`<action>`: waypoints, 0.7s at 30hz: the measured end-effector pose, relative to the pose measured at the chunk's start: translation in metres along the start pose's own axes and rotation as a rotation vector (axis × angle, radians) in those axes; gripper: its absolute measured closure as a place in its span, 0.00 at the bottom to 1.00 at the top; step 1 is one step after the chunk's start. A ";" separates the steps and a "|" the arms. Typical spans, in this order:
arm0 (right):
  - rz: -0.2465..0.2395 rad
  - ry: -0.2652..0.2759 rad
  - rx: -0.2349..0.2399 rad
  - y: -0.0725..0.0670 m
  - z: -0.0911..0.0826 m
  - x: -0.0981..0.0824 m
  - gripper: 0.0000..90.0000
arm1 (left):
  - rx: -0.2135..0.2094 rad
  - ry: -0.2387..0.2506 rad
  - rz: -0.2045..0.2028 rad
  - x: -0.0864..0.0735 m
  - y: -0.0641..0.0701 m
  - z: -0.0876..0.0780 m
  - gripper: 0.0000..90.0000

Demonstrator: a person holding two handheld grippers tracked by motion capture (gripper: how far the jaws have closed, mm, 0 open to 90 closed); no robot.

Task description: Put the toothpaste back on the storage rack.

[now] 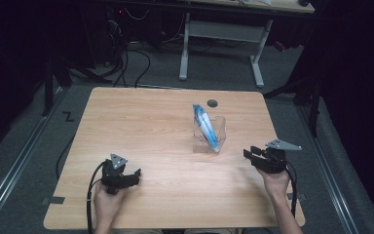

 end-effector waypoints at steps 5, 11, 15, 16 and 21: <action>-0.014 -0.010 -0.011 0.000 0.007 -0.002 0.64 | 0.000 0.000 0.000 0.000 0.000 0.000 0.20; -0.021 -0.012 -0.018 -0.001 0.014 -0.005 0.63 | 0.000 0.000 0.000 0.000 0.000 0.000 0.20; -0.028 -0.018 -0.020 -0.003 0.020 -0.007 0.63 | 0.000 0.000 0.000 0.000 0.000 0.000 0.20; -0.030 -0.018 -0.020 -0.003 0.022 -0.007 0.63 | 0.000 0.000 0.000 0.000 0.000 0.000 0.20; -0.042 -0.036 -0.034 -0.004 0.029 -0.010 0.62 | 0.000 0.000 0.000 0.000 0.000 0.000 0.20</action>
Point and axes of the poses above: each handheld gripper's, and its own axes: z roughly forward along the jaws, x roughly out of its top, y roughly to its right, the point moved 8 cm from there along z, roughly forward along the jaws, and after that the axes turned 13 degrees about z, right-handed, at the moved point
